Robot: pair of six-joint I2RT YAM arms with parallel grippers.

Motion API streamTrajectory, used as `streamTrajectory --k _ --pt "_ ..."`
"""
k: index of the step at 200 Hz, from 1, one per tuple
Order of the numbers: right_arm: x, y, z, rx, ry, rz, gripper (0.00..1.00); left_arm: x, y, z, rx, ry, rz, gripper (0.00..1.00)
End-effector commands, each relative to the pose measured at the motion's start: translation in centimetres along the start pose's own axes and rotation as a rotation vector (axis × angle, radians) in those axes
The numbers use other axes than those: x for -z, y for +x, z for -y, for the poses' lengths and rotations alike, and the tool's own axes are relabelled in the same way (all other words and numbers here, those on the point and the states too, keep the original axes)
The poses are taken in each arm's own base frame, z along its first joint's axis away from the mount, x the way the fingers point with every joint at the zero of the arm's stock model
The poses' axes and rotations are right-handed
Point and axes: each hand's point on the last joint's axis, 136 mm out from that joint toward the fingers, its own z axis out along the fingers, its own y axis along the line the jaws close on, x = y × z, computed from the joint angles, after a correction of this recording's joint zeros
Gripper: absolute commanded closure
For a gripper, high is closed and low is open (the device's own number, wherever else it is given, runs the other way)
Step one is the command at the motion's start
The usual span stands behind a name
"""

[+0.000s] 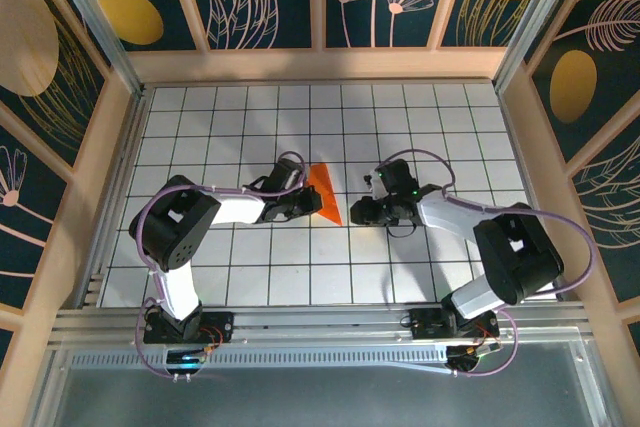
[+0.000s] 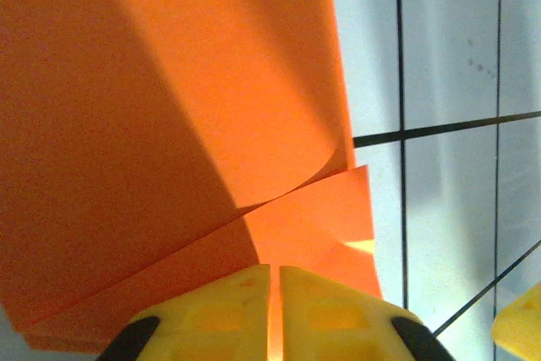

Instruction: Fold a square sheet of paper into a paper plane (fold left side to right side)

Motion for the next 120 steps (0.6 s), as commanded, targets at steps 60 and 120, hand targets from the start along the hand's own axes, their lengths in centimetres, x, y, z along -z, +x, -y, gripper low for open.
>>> streamTrajectory --k 60,120 --pt "-0.1 -4.9 -2.3 0.190 -0.079 0.177 0.48 7.8 -5.9 0.8 0.029 0.050 0.209 0.64" --pt "-2.7 -6.1 -3.9 0.290 -0.181 0.170 0.54 10.1 -4.6 -2.3 0.097 0.004 0.275 0.49"
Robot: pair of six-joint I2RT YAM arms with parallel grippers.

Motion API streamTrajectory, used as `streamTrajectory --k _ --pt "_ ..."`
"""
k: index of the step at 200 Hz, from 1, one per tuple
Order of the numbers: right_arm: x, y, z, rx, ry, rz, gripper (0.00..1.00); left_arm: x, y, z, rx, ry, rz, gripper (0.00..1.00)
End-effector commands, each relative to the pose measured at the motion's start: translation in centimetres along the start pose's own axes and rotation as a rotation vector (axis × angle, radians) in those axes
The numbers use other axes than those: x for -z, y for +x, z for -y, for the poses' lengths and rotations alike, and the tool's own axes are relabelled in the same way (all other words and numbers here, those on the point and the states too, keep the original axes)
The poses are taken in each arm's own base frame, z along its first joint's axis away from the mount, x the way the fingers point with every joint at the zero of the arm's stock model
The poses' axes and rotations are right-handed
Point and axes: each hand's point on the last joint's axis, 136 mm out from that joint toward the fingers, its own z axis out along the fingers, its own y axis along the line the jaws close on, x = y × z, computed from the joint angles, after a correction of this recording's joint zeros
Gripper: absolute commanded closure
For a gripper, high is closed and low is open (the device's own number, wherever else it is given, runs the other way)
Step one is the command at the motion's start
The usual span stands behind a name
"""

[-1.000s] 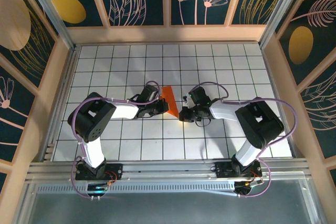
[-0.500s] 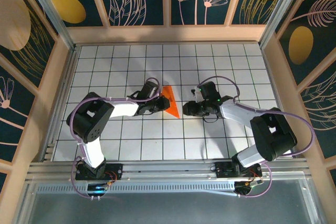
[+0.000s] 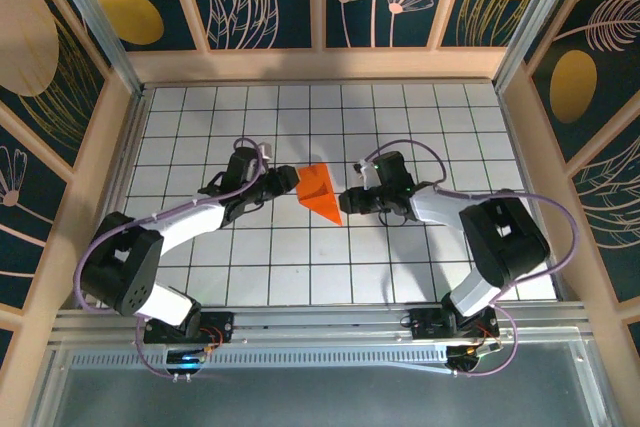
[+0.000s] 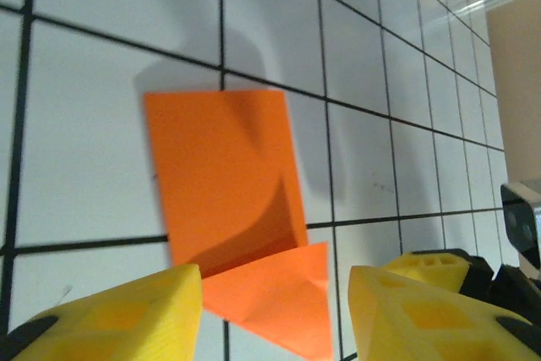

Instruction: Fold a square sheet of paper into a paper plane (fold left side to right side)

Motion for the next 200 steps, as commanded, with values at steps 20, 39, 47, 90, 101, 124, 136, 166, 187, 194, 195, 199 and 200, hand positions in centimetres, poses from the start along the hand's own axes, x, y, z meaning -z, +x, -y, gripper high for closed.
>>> streamTrajectory --k 20,39,47,90,101,124,136,166,187,194,195,199,200 --pt "-1.5 -3.1 -2.1 0.110 -0.106 0.071 0.54 0.6 1.1 -2.2 0.050 -0.050 0.008 0.49" --pt "-2.5 -2.9 -1.9 0.104 -0.115 0.058 0.55 0.7 1.7 -2.7 0.064 -0.058 -0.004 0.49" --pt "-2.8 -2.9 -1.9 0.101 -0.119 0.055 0.56 0.7 1.9 -2.9 0.068 -0.060 -0.007 0.49" --pt "-3.9 -2.9 -2.2 0.101 -0.145 0.049 0.57 1.0 2.0 -3.4 0.070 -0.077 0.000 0.49" --pt "-4.0 -2.9 -2.2 0.100 -0.148 0.050 0.59 0.9 2.1 -3.4 0.069 -0.079 -0.003 0.49" --pt "-4.0 -2.9 -2.4 0.100 -0.153 0.052 0.62 0.9 2.1 -3.5 0.068 -0.083 -0.002 0.49" --pt "-3.9 -2.9 -2.4 0.098 -0.153 0.053 0.64 0.9 2.1 -3.7 0.067 -0.088 -0.002 0.49" --pt "-3.4 -3.3 -2.8 0.108 -0.161 0.067 0.74 0.8 2.0 -3.9 0.068 -0.100 0.008 0.47" --pt "-2.8 -3.7 -3.1 0.116 -0.157 0.081 0.86 0.9 1.6 -3.8 0.073 -0.101 0.025 0.42" --pt "-2.5 -3.8 -3.3 0.120 -0.159 0.087 0.94 0.9 1.4 -3.8 0.079 -0.100 0.034 0.39" --pt "-2.5 -3.9 -3.3 0.121 -0.159 0.088 0.95 0.9 1.4 -3.8 0.079 -0.099 0.035 0.39" --pt "-2.3 -3.9 -3.5 0.122 -0.162 0.091 0.99 1.0 1.2 -3.7 0.083 -0.096 0.041 0.37" --pt "-2.3 -3.9 -3.5 0.123 -0.162 0.092 0.99 1.0 1.2 -3.7 0.085 -0.095 0.042 0.37"
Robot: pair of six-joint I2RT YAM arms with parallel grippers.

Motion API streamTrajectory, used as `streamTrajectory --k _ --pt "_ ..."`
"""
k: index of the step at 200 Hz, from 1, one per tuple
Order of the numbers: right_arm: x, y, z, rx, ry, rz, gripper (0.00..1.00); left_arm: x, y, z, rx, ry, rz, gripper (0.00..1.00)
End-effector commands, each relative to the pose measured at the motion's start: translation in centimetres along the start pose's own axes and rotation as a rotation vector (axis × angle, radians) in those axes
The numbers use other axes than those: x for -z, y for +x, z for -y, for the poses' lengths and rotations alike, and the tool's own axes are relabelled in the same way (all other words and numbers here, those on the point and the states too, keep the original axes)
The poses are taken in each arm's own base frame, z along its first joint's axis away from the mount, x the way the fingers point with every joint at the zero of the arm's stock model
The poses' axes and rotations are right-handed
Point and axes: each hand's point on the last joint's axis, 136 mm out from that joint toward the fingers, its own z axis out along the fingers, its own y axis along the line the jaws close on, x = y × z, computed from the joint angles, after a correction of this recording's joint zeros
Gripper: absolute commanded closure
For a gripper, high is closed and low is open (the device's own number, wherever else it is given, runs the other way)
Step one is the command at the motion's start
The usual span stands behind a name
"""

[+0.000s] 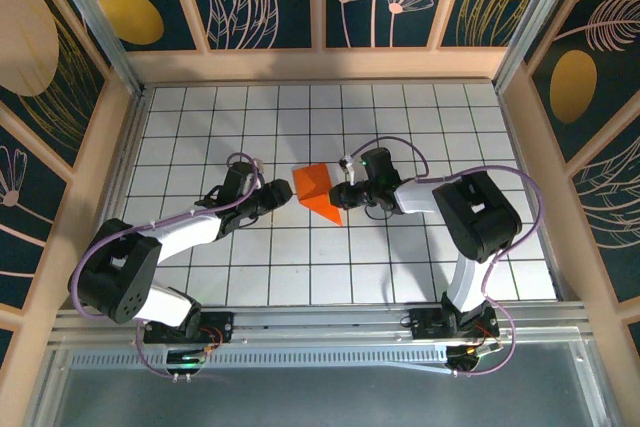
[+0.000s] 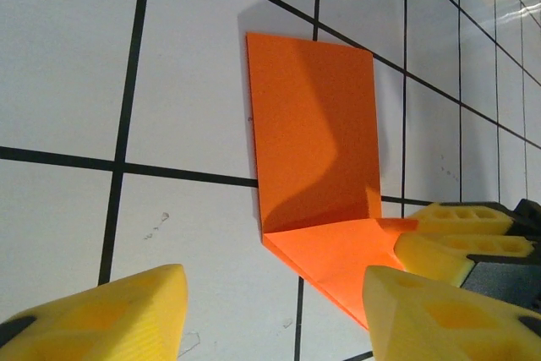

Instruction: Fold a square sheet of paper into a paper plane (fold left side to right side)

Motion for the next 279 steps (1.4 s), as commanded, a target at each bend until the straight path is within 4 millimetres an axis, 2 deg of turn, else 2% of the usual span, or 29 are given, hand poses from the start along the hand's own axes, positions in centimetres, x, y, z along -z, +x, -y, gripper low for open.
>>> streamTrajectory --k 1,41,76,111,150,161,166,218,251,279 --pt "1.2 -2.3 -2.1 0.050 -0.040 0.060 1.00 0.4 -0.9 -0.2 0.026 -0.006 0.042 0.36" --pt "2.5 -2.8 -3.5 0.054 -0.078 0.101 1.00 1.4 -2.7 0.5 0.120 0.084 0.097 0.22" --pt "3.4 -2.9 -4.3 0.043 -0.113 0.143 1.00 1.5 -3.7 1.9 0.210 0.247 0.072 0.21" --pt "3.9 -2.8 -4.7 0.034 -0.130 0.160 1.00 -0.3 -3.8 3.3 0.219 0.324 -0.006 0.30" --pt "4.0 -2.7 -4.7 0.027 -0.131 0.166 1.00 -2.8 -3.8 3.0 0.218 0.309 -0.052 0.35" --pt "4.0 -2.7 -4.7 0.028 -0.133 0.166 1.00 -3.2 -3.9 3.5 0.204 0.326 -0.072 0.36" --pt "4.0 -2.7 -4.7 0.028 -0.134 0.165 1.00 -4.2 -3.4 2.9 0.212 0.312 -0.098 0.38" --pt "3.8 -2.5 -4.5 0.022 -0.128 0.159 1.00 -7.3 -2.7 2.0 0.194 0.287 -0.172 0.44" --pt "3.6 -2.3 -4.2 0.015 -0.119 0.152 1.00 -8.2 -2.9 2.1 0.187 0.296 -0.180 0.55" --pt "3.5 -2.2 -4.0 0.008 -0.109 0.149 1.00 -8.5 -3.0 2.3 0.181 0.299 -0.182 0.72"
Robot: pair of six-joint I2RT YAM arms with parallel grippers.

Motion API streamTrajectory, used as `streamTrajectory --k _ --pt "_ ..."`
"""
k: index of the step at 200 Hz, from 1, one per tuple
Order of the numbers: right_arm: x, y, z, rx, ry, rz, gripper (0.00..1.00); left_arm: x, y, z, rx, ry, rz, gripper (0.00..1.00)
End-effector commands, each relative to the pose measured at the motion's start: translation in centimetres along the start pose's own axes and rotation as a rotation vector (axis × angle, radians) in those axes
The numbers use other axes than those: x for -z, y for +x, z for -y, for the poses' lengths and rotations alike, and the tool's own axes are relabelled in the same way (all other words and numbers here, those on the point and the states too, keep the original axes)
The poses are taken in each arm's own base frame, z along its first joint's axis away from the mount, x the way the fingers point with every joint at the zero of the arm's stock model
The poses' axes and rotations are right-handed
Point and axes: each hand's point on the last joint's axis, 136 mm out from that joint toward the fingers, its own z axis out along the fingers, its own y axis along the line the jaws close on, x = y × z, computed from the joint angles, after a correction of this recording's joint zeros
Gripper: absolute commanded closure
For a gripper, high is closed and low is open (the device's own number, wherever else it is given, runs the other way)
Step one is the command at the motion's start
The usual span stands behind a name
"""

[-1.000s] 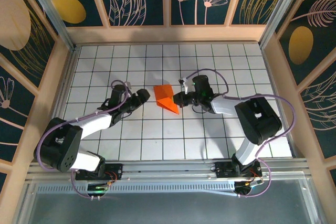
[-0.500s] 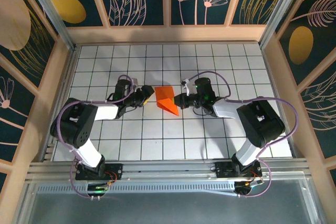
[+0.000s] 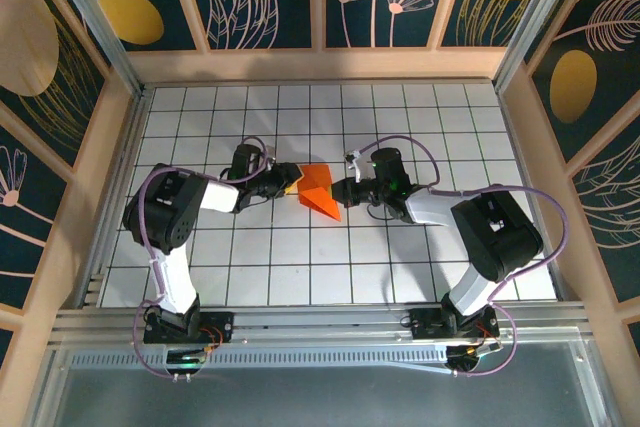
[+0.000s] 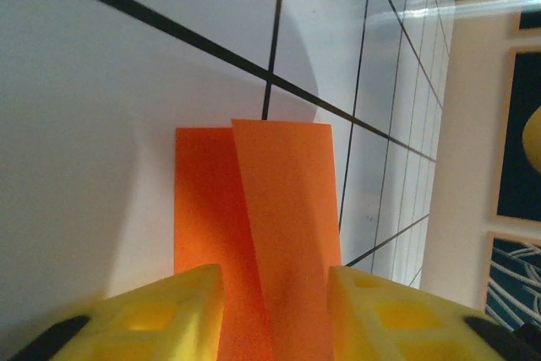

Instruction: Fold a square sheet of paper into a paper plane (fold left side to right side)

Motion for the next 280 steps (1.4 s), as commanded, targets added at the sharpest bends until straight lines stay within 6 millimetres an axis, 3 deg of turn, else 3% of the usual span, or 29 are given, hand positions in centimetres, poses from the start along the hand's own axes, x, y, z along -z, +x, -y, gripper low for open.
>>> streamTrajectory --k 1,30,55,92,131,166,201,280 --pt "0.2 -0.3 -0.3 0.012 -0.006 0.018 1.00 -0.4 -0.5 0.7 -0.029 0.028 -0.008 0.73" --pt "0.3 -0.2 0.1 0.011 0.021 0.014 1.00 -0.3 -0.5 0.6 -0.037 0.020 -0.003 0.89" --pt "1.1 -0.6 1.2 0.020 0.097 0.022 0.87 -0.2 -0.5 0.2 -0.035 0.001 0.003 1.00" --pt "2.8 -1.3 2.9 0.063 0.241 0.015 0.64 0.0 -0.5 0.6 -0.022 0.012 0.013 1.00" --pt "5.5 -2.6 3.4 0.104 0.381 0.042 0.48 0.4 -0.4 1.2 -0.015 0.020 0.024 1.00" --pt "8.0 -3.0 2.6 0.108 0.428 0.086 0.34 0.7 -0.1 1.3 -0.007 0.005 0.041 1.00" --pt "9.1 -2.6 0.9 0.117 0.418 0.122 0.31 1.2 0.0 1.9 -0.005 0.007 0.062 1.00" --pt "5.1 1.1 -2.7 0.348 0.519 -0.004 0.33 2.2 0.4 2.9 0.001 0.011 0.084 1.00"
